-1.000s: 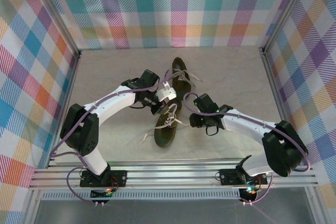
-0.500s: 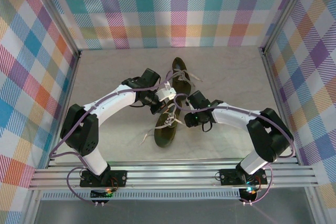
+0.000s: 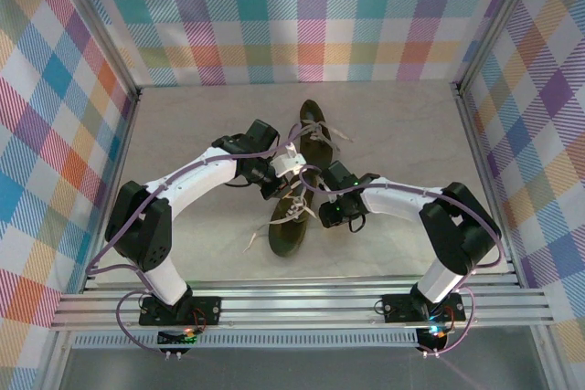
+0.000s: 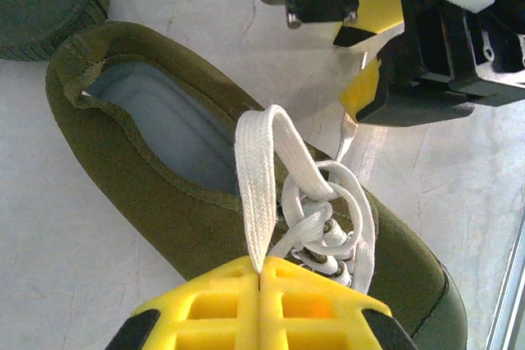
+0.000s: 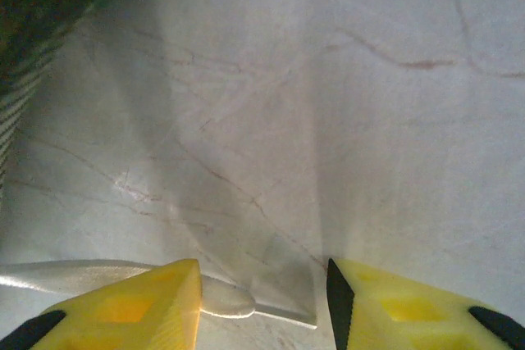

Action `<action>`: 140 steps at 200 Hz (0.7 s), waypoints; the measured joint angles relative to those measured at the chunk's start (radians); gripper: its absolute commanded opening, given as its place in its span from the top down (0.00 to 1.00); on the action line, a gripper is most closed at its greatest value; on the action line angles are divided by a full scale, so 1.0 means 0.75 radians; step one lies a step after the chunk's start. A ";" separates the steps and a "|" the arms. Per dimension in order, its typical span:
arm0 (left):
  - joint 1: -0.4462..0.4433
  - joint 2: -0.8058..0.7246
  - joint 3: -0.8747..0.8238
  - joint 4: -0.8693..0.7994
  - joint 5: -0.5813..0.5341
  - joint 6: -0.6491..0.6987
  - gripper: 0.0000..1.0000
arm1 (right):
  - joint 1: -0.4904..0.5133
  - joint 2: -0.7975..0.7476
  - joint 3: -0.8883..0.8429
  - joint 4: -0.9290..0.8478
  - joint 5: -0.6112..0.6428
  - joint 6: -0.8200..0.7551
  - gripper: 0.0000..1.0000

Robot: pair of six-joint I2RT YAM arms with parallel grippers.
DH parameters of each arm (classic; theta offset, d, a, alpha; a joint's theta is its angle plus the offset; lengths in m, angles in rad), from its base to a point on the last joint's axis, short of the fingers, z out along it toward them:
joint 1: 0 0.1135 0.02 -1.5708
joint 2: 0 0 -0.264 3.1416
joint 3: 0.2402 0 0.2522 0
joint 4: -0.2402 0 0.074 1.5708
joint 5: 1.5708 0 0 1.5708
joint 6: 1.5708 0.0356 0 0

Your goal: Tie the shoes

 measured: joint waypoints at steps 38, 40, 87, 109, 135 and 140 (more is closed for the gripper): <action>0.000 0.001 0.002 -0.001 0.000 0.000 1.00 | 0.026 0.010 0.008 -0.015 0.073 0.049 0.73; 0.000 0.001 0.002 -0.001 0.000 0.000 1.00 | 0.029 0.010 0.008 -0.017 0.077 0.047 0.74; 0.000 0.002 0.002 -0.005 0.002 0.000 1.00 | 0.075 -0.033 -0.033 -0.030 0.093 0.158 1.00; 0.000 0.002 0.002 -0.005 0.002 0.000 1.00 | 0.081 -0.096 -0.094 -0.047 0.099 0.218 1.00; 0.000 0.003 0.002 -0.005 0.003 0.001 1.00 | 0.082 -0.159 -0.135 -0.110 0.133 0.298 1.00; 0.000 0.003 0.002 -0.005 0.004 0.001 1.00 | 0.082 -0.168 -0.137 -0.126 0.146 0.315 1.00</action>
